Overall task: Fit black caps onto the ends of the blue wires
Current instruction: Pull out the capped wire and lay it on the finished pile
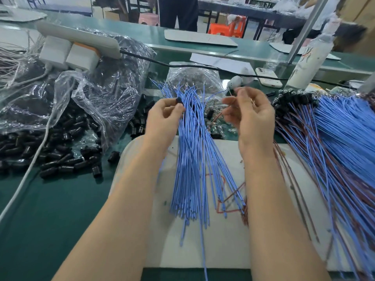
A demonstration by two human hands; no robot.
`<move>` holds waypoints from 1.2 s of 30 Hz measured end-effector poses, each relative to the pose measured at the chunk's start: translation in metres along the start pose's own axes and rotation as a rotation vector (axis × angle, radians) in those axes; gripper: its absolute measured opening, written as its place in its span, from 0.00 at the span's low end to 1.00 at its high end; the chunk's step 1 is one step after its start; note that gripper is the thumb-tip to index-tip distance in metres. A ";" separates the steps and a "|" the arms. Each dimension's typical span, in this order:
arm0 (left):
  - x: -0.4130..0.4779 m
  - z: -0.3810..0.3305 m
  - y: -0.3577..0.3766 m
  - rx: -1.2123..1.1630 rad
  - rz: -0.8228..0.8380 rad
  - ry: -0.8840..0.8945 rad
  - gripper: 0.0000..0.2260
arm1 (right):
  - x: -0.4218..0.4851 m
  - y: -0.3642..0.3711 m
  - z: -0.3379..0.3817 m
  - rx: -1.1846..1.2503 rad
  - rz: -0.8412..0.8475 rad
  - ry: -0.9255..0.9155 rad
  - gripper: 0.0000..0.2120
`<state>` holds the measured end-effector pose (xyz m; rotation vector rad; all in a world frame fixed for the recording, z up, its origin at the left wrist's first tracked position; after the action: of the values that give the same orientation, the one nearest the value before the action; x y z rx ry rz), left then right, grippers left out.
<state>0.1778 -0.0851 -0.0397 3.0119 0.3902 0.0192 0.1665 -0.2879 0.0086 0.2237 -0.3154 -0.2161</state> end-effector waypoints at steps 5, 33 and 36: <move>-0.018 -0.029 0.024 0.489 0.043 0.414 0.09 | -0.007 -0.010 0.024 -0.046 -0.164 -0.239 0.05; -0.031 -0.031 0.046 0.774 0.138 0.531 0.11 | -0.012 -0.008 0.035 -0.294 -0.200 -0.364 0.07; -0.032 -0.031 0.048 0.789 0.136 0.542 0.10 | -0.013 -0.007 0.036 -0.326 -0.200 -0.383 0.07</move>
<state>0.1584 -0.1357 -0.0035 3.7671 0.2701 0.9117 0.1414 -0.2982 0.0369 -0.1130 -0.6311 -0.5056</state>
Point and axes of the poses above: each hand's wrist, its own x-axis towards the middle knuckle, its own y-axis out of the palm, z = x × y, the point moved 10 cm from there along x, towards the middle knuckle, and after that the axes turned 2 degrees about -y, right-handed, at the moved point
